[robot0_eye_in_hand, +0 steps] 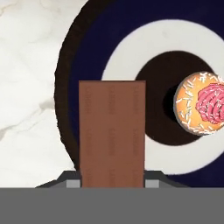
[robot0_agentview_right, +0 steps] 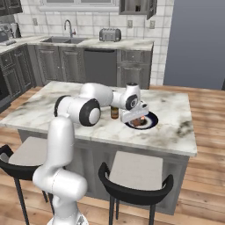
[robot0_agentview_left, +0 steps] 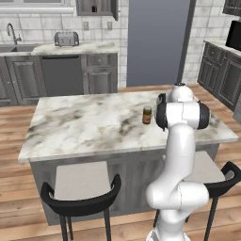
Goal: Take the cinnamon bottle from the cabinet and place it on the dining table, next to the plate with the cupcake. Then take the chocolate from the dining counter and place it on the cupcake plate.
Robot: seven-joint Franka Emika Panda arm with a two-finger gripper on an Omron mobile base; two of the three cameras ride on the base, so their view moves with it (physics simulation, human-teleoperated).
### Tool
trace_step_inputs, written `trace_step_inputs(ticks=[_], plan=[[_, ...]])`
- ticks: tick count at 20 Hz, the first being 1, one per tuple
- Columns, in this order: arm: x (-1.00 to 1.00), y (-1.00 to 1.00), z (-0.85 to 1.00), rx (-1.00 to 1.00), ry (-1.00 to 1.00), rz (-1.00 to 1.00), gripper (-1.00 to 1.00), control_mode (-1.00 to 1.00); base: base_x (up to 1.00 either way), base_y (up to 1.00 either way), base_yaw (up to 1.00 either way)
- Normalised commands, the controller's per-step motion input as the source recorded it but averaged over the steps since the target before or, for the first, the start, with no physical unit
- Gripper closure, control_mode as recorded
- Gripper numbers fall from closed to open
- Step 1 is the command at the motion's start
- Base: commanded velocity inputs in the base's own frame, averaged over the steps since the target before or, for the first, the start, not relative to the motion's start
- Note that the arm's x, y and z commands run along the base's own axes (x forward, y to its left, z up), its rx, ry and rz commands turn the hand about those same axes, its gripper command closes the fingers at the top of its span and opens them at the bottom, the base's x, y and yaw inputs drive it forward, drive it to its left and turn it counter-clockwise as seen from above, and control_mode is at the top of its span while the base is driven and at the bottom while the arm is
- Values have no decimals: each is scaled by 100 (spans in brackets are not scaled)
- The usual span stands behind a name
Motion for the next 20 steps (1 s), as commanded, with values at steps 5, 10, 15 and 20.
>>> trace_step_inputs(ticks=[5, 10, 15, 20], plan=[[20, 12, -21, -1, 0, 3, 100, -100, 0, 0, 0], [27, 0, -1, 0, 0, 3, 100, -100, 0, 0, 0], [37, 0, 0, 0, -2, 3, 100, -100, 0, 0, 0], [21, 0, -10, 0, 0, 4, 100, -100, 0, 0, 0]])
